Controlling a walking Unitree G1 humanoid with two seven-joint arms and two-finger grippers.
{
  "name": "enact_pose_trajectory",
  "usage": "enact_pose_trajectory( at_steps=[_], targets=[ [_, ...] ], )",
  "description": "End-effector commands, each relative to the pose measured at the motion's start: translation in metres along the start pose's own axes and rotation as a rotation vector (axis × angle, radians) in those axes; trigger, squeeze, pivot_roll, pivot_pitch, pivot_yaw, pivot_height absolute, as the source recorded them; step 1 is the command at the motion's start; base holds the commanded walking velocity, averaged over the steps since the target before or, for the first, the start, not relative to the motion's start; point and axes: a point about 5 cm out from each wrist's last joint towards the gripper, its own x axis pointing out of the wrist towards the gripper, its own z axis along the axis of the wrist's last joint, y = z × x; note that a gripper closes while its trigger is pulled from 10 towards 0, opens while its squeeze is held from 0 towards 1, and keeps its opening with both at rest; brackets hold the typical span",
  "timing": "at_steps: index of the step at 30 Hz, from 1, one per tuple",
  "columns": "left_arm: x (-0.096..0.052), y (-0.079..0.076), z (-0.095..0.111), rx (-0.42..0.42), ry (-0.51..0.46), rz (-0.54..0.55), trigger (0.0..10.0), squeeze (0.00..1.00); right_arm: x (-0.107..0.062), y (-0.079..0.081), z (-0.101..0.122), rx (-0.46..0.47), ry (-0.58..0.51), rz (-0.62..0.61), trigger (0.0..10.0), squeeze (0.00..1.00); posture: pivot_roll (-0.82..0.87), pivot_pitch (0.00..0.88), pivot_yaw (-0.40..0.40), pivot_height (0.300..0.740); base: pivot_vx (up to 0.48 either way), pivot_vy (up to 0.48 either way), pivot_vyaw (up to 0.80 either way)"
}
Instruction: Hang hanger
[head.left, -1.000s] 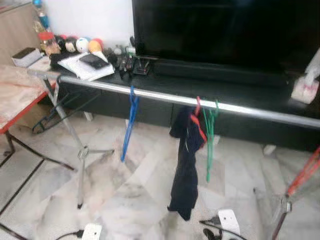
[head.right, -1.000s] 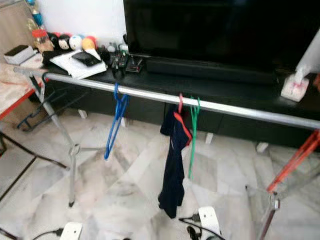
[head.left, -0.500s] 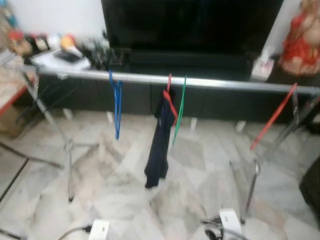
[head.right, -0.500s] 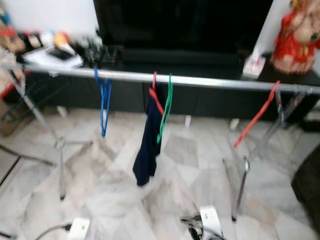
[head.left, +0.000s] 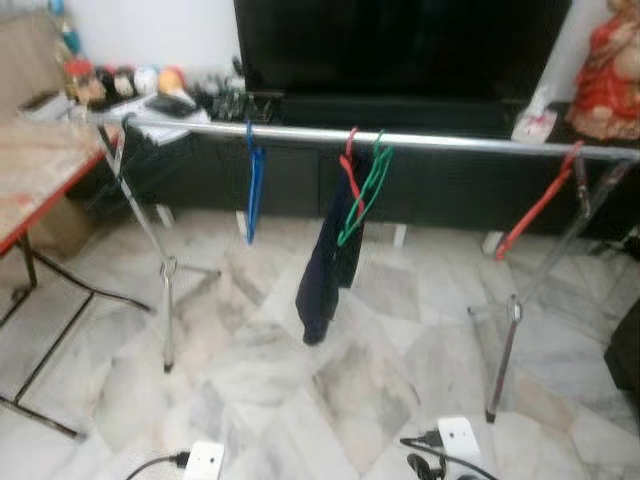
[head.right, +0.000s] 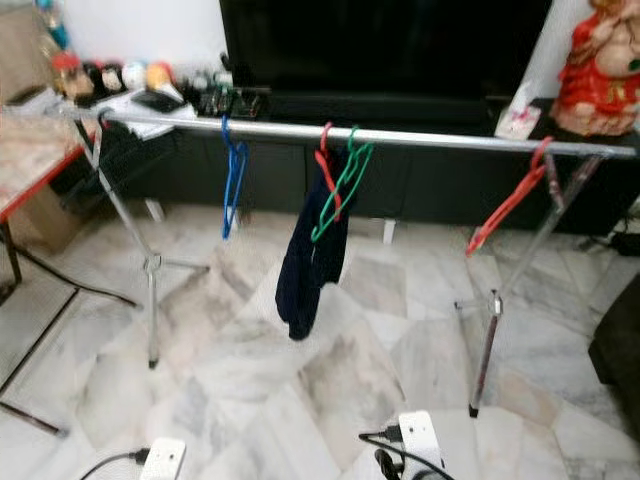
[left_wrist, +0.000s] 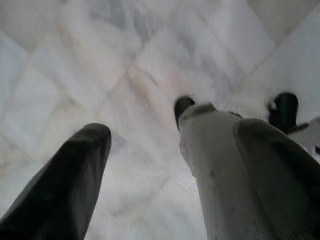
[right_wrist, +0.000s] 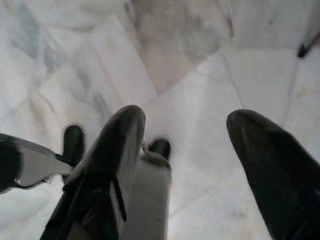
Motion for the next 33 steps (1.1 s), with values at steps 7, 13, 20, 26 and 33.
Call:
enact_pose_trajectory(
  at_steps=[7,13,20,26,33],
  targets=[
    [-0.0025,0.002,-0.0157,0.009,0.06,0.004,10.0,0.0,0.0004,0.0015,0.0,0.015,0.0,-0.001,10.0,0.0,-0.05,0.068,-0.026,0.74,-0.164,0.0,0.0],
    [-0.0027,0.0032,-0.0167,0.013,0.065,0.006,10.0,0.0,0.0004,0.0016,-0.0001,0.013,0.0,-0.004,10.0,0.0,-0.04,0.068,-0.027,0.74,0.0,0.0,0.0],
    [-0.0026,0.0066,-0.0149,-0.034,0.055,0.012,10.0,0.0,0.0006,0.002,-0.0002,0.018,0.001,-0.016,10.0,0.0,-0.04,0.055,-0.025,0.74,0.0,0.0,0.0],
    [-0.0025,0.0114,-0.0131,-0.054,0.049,0.025,10.0,0.0,0.0006,0.0024,-0.0017,0.016,0.011,-0.024,10.0,0.0,-0.05,0.034,-0.021,0.74,0.0,0.0,-0.24],
    [-0.0026,0.0107,-0.0133,-0.055,0.043,0.027,10.0,0.0,0.0002,0.0013,-0.0027,0.002,0.015,-0.025,10.0,0.0,-0.04,0.017,-0.026,0.74,0.0,0.0,-0.78]
  ],
)
